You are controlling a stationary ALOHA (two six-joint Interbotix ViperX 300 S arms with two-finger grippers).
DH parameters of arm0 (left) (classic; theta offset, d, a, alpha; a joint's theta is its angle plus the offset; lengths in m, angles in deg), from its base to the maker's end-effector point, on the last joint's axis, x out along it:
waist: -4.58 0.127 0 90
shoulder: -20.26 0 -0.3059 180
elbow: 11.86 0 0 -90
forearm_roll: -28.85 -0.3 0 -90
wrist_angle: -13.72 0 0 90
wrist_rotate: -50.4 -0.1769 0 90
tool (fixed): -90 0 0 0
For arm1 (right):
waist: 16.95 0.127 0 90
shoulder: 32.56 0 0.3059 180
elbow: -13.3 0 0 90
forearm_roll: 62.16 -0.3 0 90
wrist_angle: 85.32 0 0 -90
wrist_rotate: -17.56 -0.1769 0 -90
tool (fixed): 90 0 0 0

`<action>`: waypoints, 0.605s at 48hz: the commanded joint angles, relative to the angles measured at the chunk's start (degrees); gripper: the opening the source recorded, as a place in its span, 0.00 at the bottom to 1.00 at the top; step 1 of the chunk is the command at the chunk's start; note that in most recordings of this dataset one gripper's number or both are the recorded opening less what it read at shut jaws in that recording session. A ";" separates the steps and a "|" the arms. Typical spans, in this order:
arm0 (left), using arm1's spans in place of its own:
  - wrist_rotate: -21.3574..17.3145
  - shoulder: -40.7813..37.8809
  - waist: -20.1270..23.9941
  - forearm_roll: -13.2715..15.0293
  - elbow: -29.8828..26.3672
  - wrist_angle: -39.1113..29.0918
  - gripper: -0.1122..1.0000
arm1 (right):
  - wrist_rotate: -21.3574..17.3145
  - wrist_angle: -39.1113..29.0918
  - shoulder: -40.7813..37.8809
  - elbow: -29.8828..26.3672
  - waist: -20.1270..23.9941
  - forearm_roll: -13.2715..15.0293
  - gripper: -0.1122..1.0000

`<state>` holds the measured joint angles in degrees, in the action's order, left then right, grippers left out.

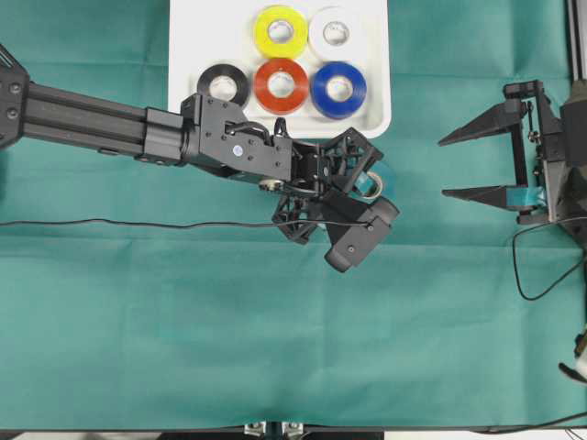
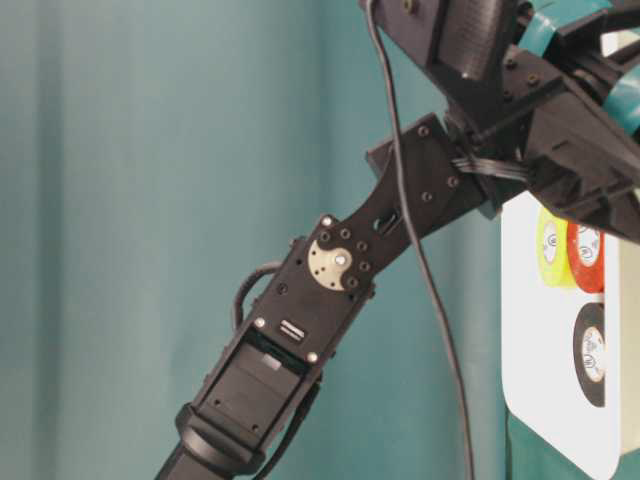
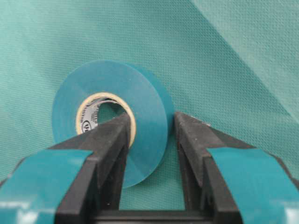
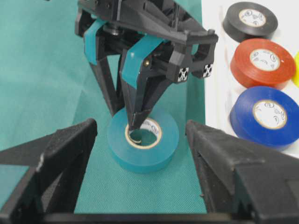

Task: Put the tape alternately from left to right into the white case.
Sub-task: 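Close on the teal roll, lift and carry it into the tray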

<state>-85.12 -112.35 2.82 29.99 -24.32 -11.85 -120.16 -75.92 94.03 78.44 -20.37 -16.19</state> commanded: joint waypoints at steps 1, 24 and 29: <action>0.09 2.55 0.18 0.09 -1.14 -0.35 0.07 | -0.09 0.53 0.26 -0.44 0.09 -0.18 0.83; 0.18 3.52 0.09 0.09 -0.79 -0.44 0.07 | -0.09 0.53 2.64 0.18 0.09 -0.18 0.83; 0.18 3.60 0.00 0.09 -0.70 -0.44 0.07 | -0.09 0.53 2.55 0.18 0.09 -0.26 0.83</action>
<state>-85.21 -111.91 2.82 29.99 -24.32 -12.47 -120.16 -75.92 96.84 79.24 -20.37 -16.28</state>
